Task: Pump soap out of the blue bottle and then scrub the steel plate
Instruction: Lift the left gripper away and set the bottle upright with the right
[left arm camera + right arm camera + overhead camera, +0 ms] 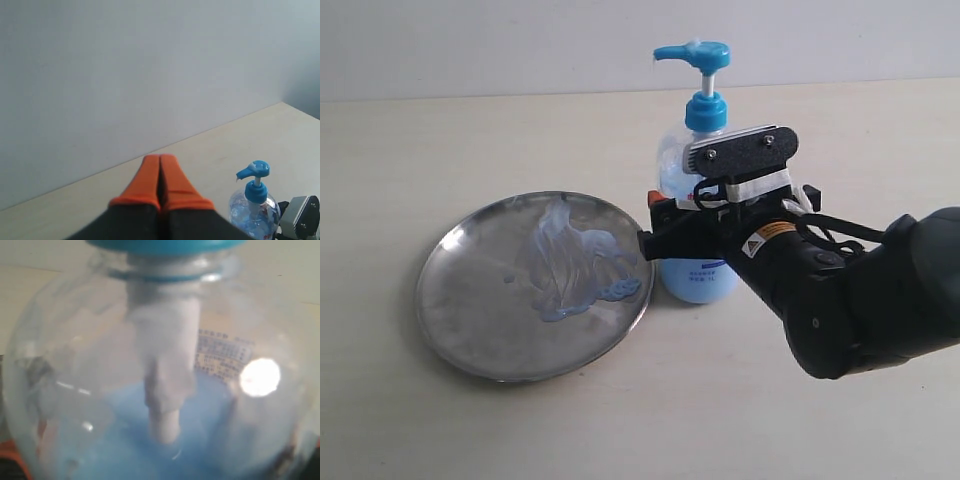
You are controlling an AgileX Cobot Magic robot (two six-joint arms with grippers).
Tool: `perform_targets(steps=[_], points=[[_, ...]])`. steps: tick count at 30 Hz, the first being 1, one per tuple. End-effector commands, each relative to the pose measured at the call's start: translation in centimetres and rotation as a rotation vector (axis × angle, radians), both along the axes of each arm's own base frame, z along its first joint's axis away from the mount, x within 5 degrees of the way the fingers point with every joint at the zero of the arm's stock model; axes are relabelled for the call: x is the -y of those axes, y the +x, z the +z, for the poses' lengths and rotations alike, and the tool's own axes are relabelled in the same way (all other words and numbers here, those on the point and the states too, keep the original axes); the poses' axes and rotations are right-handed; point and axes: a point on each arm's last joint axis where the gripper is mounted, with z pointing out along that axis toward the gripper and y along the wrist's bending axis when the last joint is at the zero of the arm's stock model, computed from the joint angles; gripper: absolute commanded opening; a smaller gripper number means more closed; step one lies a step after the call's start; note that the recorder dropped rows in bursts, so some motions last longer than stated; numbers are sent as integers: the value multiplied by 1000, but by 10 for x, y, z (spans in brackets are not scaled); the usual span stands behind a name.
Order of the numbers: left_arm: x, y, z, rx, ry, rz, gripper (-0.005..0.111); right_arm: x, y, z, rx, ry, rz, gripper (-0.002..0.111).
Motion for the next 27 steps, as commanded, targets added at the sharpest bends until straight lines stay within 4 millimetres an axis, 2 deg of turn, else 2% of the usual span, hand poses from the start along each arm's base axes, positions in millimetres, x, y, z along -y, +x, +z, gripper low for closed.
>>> perform_targets(steps=[1, 10, 12, 15, 17, 20, 21, 23, 27], points=[[-4, -5, -1, -6, 6, 9, 0, -4, 4, 14, 138, 1, 32, 0], [-4, -6, -1, -13, 10, 9, 0, -4, 3, 11, 113, -41, 48, 0], [-4, -6, -1, -13, 10, 9, 0, -4, 3, 10, 100, -45, 48, 4], [-4, -6, -1, -13, 10, 9, 0, -4, 3, 9, 89, -46, 50, 20], [-4, -6, -1, -13, 10, 9, 0, -4, 2, 7, 72, -48, 54, 44], [-4, -6, -1, -15, 11, 9, 0, -4, 2, 7, 66, -45, 54, 67], [-4, -6, -2, -16, 12, 8, 0, -4, 2, 6, 53, -46, 55, 78], [-4, -6, -2, -18, 13, 8, 0, -4, 1, 5, 40, -48, 58, 85], [-4, -6, -2, -18, 13, 8, 0, -4, 0, 2, 6, -52, 66, 89]])
